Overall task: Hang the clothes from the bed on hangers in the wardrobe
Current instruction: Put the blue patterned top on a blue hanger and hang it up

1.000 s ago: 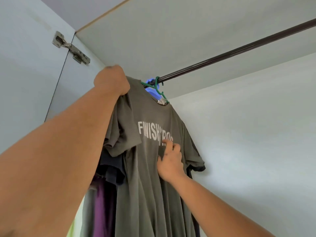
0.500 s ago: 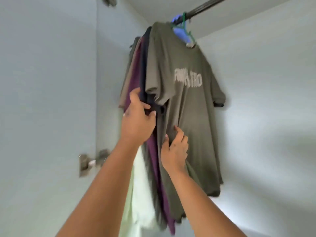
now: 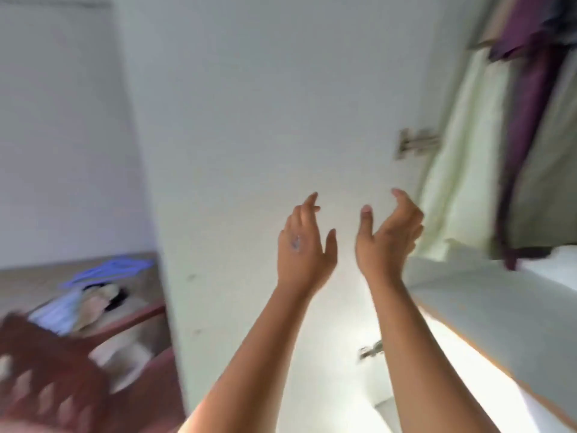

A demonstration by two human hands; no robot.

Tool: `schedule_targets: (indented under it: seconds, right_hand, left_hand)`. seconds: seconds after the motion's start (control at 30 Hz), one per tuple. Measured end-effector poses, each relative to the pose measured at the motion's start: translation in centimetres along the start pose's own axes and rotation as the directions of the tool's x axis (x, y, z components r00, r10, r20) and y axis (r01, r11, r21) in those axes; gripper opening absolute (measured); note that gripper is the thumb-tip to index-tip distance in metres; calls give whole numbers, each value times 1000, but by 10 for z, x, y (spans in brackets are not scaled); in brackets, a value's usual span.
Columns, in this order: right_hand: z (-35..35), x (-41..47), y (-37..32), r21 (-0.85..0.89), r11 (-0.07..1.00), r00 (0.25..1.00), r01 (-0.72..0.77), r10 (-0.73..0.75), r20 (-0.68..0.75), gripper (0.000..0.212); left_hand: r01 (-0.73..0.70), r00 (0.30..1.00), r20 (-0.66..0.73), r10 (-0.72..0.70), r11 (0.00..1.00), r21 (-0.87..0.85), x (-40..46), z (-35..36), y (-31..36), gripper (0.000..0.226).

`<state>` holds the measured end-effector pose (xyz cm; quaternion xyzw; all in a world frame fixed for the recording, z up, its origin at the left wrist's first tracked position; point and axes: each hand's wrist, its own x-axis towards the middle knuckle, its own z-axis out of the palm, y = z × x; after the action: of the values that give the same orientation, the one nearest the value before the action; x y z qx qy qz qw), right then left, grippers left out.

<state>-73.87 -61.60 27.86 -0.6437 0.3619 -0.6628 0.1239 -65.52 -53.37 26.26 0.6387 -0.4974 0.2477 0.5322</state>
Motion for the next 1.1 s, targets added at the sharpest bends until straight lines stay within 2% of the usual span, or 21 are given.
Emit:
schedule_targets:
  seconds: [0.13, 0.3, 0.47, 0.67, 0.73, 0.83, 0.93, 1.0, 1.1]
  right_hand:
    - [46, -128, -94, 229, 969, 975, -88, 37, 218, 48]
    - [93, -288, -213, 388, 916, 881, -99, -100, 462, 50]
    - [113, -418, -302, 477, 869, 715, -132, -250, 653, 51]
    - [156, -532, -375, 472, 837, 484, -277, -303, 821, 46]
    - [179, -559, -398, 487, 825, 417, -286, -350, 839, 45]
    - [228, -590, -430, 502, 828, 362, -249, -401, 841, 47]
    - [290, -605, -462, 520, 828, 301, -209, -452, 840, 50]
    - [334, -610, -477, 503, 838, 284, -212, -439, 852, 49]
    - [402, -623, -502, 426, 870, 264, -249, -362, 894, 43]
  left_hand:
    - [50, 998, 8, -55, 947, 317, -68, -142, -70, 55]
    - [317, 947, -169, -272, 724, 612, -155, -329, -145, 55]
    - [578, 816, -439, -376, 537, 614, -233, -465, -178, 55]
    - [727, 686, -583, -435, 375, 576, -282, -555, -228, 58]
    - [741, 669, -594, -447, 349, 573, -281, -579, -256, 59]
    - [744, 660, -587, -469, 304, 595, -267, -610, -310, 60]
    - [701, 696, -545, -467, 281, 655, -243, -638, -363, 61]
    - [684, 708, -524, -474, 276, 676, -228, -657, -397, 61]
    - [716, 666, -529, -525, 252, 651, -218, -685, -451, 63]
